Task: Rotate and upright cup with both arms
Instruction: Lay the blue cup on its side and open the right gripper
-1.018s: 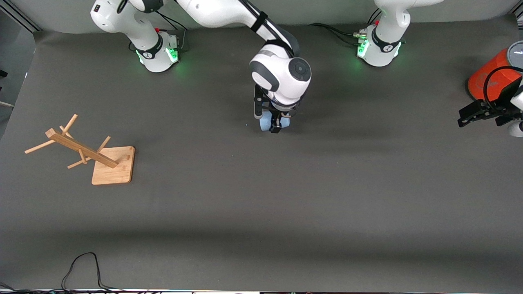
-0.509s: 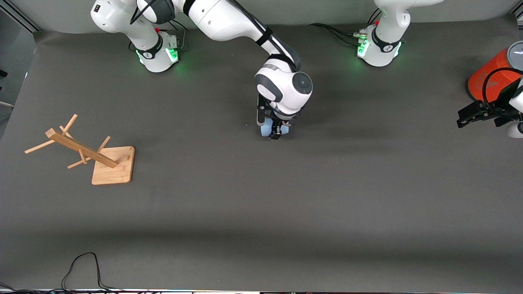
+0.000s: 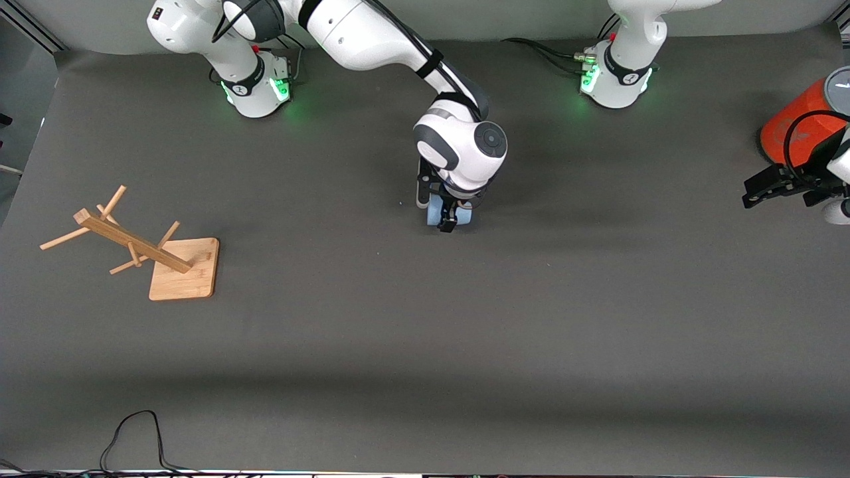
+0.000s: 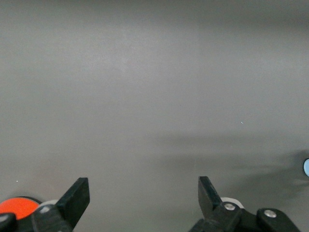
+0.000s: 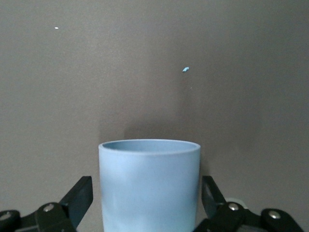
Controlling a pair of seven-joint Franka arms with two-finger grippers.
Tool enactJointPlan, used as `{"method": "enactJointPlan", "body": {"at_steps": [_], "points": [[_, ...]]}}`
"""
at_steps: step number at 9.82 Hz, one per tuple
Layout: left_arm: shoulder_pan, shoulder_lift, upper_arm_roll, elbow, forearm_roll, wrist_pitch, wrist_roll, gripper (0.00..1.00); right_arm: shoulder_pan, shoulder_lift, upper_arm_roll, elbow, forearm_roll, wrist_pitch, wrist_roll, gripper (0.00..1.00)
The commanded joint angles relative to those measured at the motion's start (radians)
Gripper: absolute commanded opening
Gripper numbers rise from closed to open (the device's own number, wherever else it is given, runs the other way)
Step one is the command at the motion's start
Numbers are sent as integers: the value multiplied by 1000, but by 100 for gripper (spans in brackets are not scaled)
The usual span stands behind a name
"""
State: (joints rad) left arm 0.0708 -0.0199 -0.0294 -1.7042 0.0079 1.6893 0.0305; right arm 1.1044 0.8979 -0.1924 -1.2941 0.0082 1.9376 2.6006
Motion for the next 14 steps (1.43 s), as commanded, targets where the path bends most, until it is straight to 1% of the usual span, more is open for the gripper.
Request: {"method": "enactJointPlan", "body": {"at_steps": [1,3,5,7,11,13,14], "points": [[-2,-8,0,-8,7,13,-4,100,0,6,-9,33,13,-6,15,100],[-3,-8,0,-8,7,13,-6,100,0,-29,-10,30,15,-28,7,100],[-3,-8,0,-8,7,13,-6,100,-18,-107,-9,32,18,-159,-38,100],[-5,-9,0,-8,7,13,-6,100,-50,-204,-13,29,50,-288,-167,100],[-13,-8,-4,-8,7,15,-27,100,-203,-402,-19,25,49,-514,-526,100],[-13,-8,-4,-8,7,21,-27,100,-314,-495,-19,15,45,-578,-748,100],[-13,-6,-6,-8,7,23,-27,100,-380,-560,-15,-19,44,-588,-872,100]]}}
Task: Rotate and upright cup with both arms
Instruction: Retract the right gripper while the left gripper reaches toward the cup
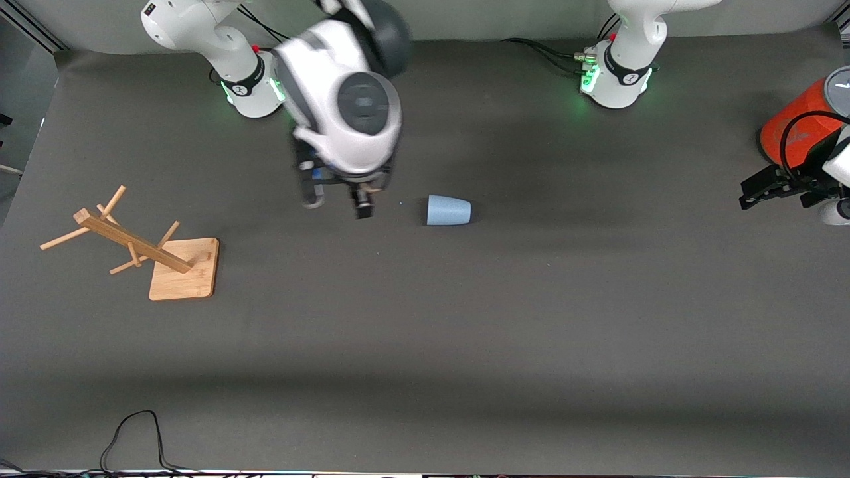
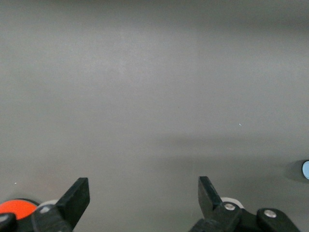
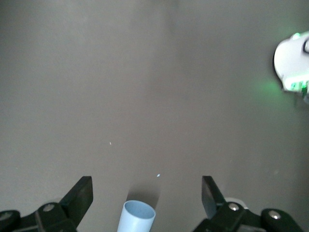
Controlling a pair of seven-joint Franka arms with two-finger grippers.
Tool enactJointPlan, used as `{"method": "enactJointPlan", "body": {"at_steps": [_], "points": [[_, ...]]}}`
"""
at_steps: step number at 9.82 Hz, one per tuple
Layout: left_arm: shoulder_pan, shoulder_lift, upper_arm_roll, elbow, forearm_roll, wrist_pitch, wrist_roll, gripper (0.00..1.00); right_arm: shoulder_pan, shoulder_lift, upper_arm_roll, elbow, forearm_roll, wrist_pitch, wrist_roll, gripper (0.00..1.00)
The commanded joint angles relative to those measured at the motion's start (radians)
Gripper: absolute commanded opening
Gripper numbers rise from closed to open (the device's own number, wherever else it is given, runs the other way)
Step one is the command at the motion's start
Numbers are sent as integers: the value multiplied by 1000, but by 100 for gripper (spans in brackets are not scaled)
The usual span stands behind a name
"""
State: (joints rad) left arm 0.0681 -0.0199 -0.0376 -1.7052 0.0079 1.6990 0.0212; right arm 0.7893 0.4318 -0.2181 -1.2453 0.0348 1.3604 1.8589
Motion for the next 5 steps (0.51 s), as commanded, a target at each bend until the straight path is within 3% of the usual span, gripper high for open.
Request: {"method": "enactJointPlan", "body": {"at_steps": [1,5], "points": [[-11,-3,2,-7,7,14,-20,100,-143,-161,20,-119,17,-11,-253,100],[-118,18,1,1,10,34,-180,100,-454,-326,54,-242,10,-11,-860,100]]}}
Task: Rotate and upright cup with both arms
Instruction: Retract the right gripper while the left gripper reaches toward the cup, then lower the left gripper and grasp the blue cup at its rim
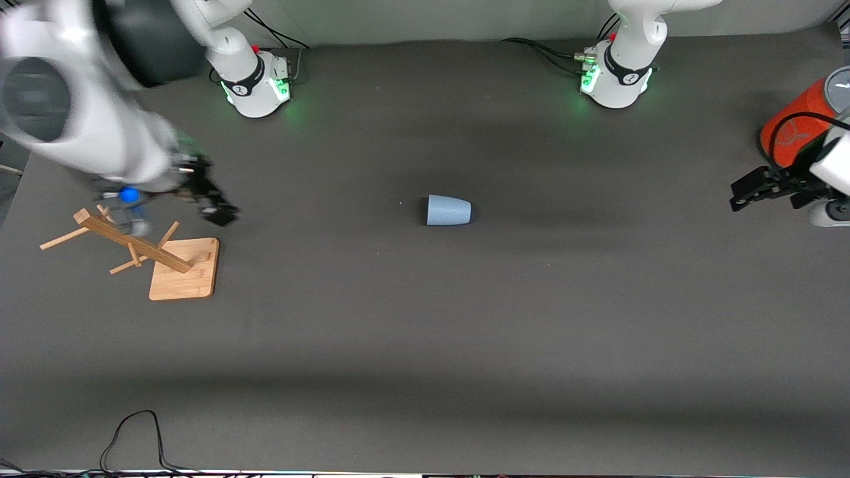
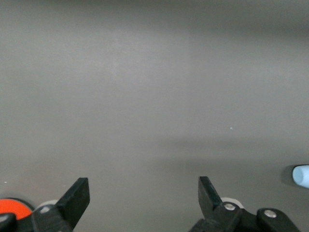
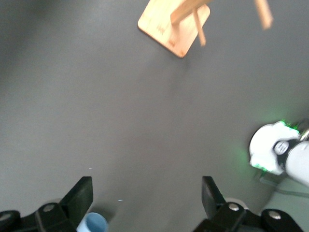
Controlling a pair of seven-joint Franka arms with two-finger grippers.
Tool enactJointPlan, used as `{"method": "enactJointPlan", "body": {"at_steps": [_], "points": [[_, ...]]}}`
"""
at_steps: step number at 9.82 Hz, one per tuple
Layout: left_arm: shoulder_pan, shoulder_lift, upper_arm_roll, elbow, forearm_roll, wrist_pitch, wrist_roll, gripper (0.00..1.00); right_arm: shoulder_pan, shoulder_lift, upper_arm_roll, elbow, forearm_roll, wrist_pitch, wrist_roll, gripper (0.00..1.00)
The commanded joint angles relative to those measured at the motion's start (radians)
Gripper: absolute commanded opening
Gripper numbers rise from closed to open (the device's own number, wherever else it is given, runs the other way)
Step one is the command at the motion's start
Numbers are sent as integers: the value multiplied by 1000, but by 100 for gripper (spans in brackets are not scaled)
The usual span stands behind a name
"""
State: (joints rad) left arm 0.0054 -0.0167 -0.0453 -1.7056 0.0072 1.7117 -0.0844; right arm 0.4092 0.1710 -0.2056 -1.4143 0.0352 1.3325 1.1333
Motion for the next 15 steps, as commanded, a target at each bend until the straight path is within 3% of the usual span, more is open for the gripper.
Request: {"method": "enactJointPlan", "body": {"at_steps": [1,4,8,10,11,13,15], "points": [[-79,36,7,3,11,32,-102,100,-164,-88,78,-89,9,19,-259,100],[-224,105,7,33,59,42,-306,100,-363,-128,159,-124,-6,63,-638,100],[-344,165,-4,63,63,31,-406,100,-415,-173,157,-213,-28,209,-998,100],[-483,214,-5,107,88,19,-599,100,-417,-169,149,-212,-29,243,-1102,100],[-574,265,-7,169,118,-39,-714,100,-417,-169,149,-210,-29,247,-1124,100],[-739,457,-5,381,149,-154,-910,100,-414,-173,149,-210,-29,260,-1168,100],[-888,663,-5,536,232,-169,-1120,100,-415,-176,150,-207,-28,260,-1195,100]]}}
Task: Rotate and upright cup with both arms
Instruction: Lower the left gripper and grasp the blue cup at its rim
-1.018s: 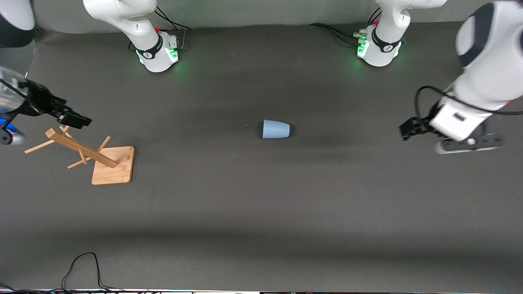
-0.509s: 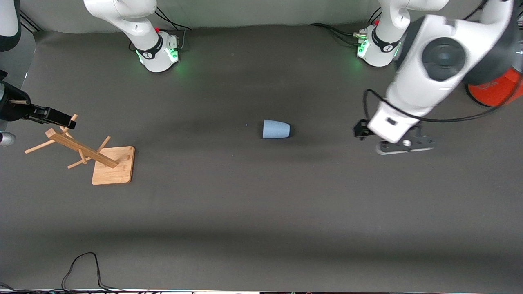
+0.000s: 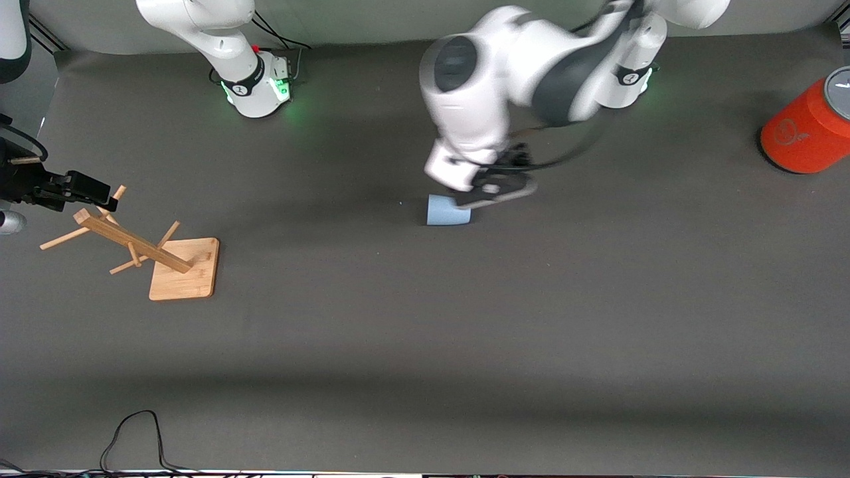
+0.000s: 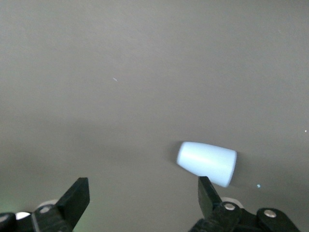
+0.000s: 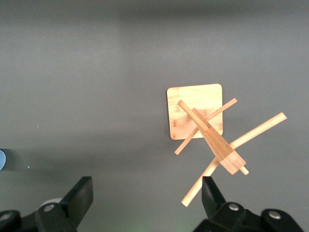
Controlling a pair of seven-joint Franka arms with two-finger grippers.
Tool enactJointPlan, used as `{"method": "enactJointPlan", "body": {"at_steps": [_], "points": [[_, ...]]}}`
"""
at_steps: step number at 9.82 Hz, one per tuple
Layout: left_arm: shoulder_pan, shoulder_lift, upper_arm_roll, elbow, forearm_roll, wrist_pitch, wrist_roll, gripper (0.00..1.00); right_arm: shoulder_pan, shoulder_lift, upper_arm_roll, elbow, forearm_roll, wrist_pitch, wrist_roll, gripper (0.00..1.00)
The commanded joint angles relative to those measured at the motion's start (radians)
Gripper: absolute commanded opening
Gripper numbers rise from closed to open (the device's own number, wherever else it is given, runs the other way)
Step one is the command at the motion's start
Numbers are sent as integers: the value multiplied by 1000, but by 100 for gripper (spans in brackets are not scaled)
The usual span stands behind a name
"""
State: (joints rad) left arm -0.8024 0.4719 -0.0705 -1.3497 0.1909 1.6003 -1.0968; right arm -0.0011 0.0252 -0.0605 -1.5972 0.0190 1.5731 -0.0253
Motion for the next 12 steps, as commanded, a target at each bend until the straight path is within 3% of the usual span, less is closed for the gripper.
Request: {"method": "enactJointPlan", "body": {"at_steps": [1,4,9,10,12], "points": [[-140,236,20,201,88,-50,-173,100,-4,-30,5,-24,-11,19,-36,100],[-240,341,21,202,160,-34,-222,100,3,-28,5,-24,-11,18,-36,100],[-251,451,23,201,257,9,-227,98,3,-16,5,-21,-10,24,-36,100],[-251,452,23,202,257,7,-224,92,3,-16,5,-21,-10,22,-35,100],[-251,462,23,199,263,-2,-222,58,4,-11,7,-18,-10,21,-35,100]]}}
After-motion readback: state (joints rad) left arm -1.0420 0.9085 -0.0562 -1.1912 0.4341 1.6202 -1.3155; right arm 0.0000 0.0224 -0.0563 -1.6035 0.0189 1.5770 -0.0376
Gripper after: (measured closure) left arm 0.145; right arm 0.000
